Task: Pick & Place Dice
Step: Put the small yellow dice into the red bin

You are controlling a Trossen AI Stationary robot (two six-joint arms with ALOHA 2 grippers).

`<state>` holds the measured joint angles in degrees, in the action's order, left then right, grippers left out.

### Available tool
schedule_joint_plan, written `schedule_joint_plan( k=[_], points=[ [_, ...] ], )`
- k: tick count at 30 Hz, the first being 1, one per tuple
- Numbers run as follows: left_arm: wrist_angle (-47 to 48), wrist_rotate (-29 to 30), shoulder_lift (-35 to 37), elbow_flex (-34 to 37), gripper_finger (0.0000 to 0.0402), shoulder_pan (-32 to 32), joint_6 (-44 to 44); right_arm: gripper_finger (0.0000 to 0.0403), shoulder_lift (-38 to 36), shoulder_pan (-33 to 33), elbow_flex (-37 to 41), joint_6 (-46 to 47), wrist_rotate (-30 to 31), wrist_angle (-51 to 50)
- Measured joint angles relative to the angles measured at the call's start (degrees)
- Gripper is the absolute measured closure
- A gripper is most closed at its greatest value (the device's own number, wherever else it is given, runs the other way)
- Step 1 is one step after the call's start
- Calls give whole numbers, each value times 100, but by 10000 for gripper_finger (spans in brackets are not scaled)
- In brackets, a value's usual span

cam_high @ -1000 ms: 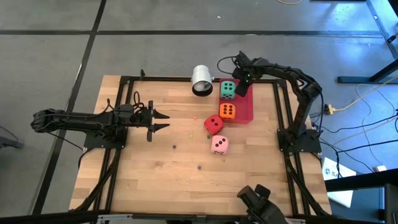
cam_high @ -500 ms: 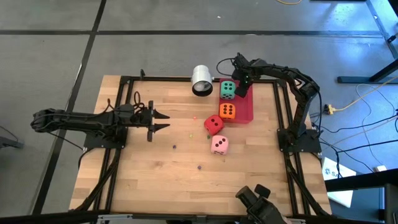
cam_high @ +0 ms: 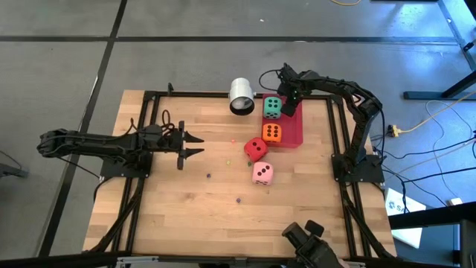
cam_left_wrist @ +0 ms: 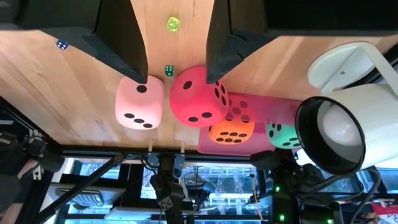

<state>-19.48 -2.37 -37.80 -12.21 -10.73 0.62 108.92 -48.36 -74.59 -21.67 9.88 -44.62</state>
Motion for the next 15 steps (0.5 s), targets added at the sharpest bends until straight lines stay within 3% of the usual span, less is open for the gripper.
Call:
schedule_joint_plan(
  k=[15],
  points=[
    [-5,0,0,0,245,1,2,325,0,0,2,-117,76,-45]
  ],
)
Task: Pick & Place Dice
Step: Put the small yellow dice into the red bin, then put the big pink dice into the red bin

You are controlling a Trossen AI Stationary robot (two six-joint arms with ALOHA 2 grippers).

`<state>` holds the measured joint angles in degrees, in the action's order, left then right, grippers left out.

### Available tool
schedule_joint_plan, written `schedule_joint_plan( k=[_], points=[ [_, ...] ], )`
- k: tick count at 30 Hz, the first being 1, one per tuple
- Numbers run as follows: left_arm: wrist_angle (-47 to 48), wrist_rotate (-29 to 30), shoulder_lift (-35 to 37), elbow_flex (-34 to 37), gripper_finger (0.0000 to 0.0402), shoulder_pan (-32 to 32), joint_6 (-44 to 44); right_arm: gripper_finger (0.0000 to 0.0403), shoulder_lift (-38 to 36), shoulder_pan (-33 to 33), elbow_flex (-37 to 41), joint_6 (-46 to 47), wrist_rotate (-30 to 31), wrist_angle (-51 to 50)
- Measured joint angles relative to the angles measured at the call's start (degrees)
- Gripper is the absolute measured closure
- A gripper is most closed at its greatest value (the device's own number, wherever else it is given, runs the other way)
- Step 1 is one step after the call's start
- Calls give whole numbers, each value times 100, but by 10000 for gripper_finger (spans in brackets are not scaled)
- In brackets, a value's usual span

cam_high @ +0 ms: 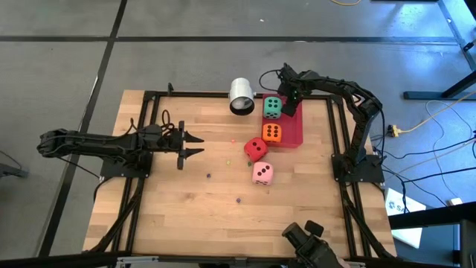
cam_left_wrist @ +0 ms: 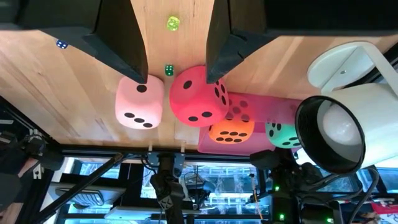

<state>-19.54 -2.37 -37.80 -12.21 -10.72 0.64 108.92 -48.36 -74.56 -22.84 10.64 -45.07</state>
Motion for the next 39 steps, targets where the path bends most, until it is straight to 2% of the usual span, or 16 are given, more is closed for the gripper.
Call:
schedule_joint_plan(
  k=[10,18,26,39],
  points=[
    [1,-2,0,1,245,-1,0,350,0,-2,2,-35,-207,-53],
    [1,-2,0,2,245,0,-28,331,69,0,2,-31,-85,-51],
    [1,-2,0,2,245,0,-46,343,179,0,2,-29,-75,-48],
    [1,-2,0,0,245,0,-47,287,179,-2,2,-34,-103,-44]
  ],
)
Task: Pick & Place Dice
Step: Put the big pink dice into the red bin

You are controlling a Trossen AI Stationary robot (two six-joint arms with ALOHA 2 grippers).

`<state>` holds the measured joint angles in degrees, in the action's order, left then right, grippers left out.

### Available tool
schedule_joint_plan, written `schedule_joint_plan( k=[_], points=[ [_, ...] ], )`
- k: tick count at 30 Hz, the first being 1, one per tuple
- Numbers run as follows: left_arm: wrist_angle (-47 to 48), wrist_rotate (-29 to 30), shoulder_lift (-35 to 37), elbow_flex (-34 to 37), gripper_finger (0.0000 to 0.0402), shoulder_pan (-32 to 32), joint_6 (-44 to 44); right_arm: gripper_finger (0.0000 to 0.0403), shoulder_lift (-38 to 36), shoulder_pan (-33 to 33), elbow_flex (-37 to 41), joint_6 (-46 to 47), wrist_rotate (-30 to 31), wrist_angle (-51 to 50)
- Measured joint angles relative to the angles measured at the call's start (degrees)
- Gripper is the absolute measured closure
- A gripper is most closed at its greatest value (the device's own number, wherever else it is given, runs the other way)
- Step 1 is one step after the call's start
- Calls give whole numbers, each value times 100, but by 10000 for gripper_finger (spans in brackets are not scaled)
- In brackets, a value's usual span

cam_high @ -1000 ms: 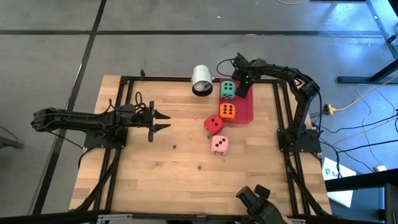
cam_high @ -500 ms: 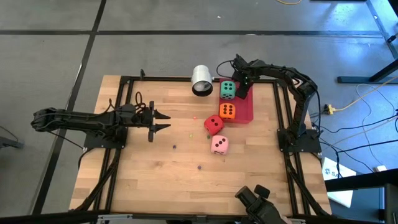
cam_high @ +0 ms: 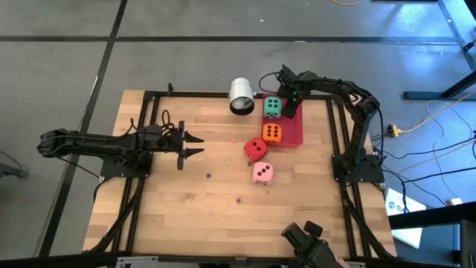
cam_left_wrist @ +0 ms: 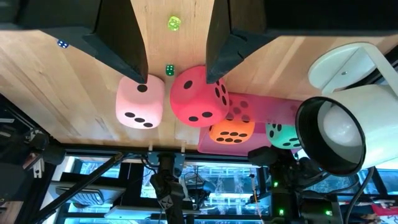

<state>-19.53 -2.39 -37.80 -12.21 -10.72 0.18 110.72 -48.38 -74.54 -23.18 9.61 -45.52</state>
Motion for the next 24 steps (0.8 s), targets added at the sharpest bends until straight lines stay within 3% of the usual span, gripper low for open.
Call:
schedule_joint_plan(
  k=[11,18,24],
  points=[
    [0,0,0,2,245,0,-1,265,0,2,0,-1,47,2],
    [0,0,0,0,245,-2,-1,268,-182,0,2,161,806,-156],
    [0,0,0,0,245,0,-4,269,-951,60,0,323,353,-191]
  ],
)
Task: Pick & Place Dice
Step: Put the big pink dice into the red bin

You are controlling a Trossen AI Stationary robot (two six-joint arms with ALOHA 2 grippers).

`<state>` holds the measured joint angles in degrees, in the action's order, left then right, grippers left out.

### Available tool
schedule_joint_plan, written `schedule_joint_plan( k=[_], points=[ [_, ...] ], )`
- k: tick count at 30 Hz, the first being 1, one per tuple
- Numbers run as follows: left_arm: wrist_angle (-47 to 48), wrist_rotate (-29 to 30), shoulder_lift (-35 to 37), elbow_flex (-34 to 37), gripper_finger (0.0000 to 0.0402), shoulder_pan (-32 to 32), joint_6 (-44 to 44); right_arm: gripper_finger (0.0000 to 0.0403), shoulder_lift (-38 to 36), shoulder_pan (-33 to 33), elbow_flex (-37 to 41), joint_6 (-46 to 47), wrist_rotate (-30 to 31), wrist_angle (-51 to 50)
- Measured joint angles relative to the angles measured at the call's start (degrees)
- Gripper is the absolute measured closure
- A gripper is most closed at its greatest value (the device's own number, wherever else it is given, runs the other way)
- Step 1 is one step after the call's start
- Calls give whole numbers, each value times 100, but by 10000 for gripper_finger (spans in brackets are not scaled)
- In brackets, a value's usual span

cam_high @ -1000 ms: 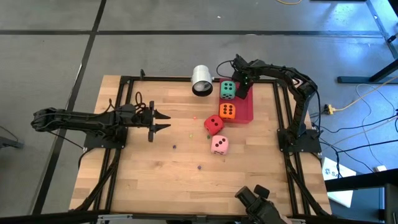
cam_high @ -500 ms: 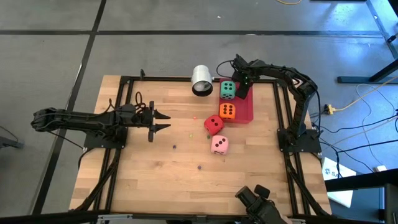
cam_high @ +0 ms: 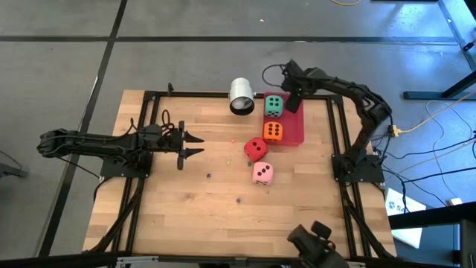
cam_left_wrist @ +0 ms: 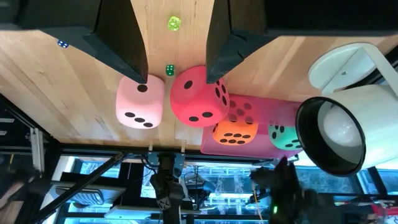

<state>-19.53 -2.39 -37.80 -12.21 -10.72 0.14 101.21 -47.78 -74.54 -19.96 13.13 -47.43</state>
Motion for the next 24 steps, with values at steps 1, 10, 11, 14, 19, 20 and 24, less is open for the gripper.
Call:
schedule_joint_plan(
  k=[1,10,11,14,19,20,24],
  points=[
    [0,0,0,0,245,0,-11,269,-183,17,0,4,-101,-4],
    [2,0,1,1,245,-1,-109,271,-2152,117,210,508,-1808,521],
    [4,0,0,2,245,-2,-109,271,-2449,117,368,605,-2052,783],
    [31,-12,2,1,245,-1,-142,271,-3477,117,1095,895,-2587,1667],
    [182,-21,2,2,245,-1,-239,271,-5316,120,2710,1843,-3302,2920],
    [198,-21,2,2,245,0,-263,271,-5638,139,3046,2057,-3482,3132],
    [188,-26,2,2,245,13,-463,271,-6856,513,4312,2917,-4137,3958]
  ],
)
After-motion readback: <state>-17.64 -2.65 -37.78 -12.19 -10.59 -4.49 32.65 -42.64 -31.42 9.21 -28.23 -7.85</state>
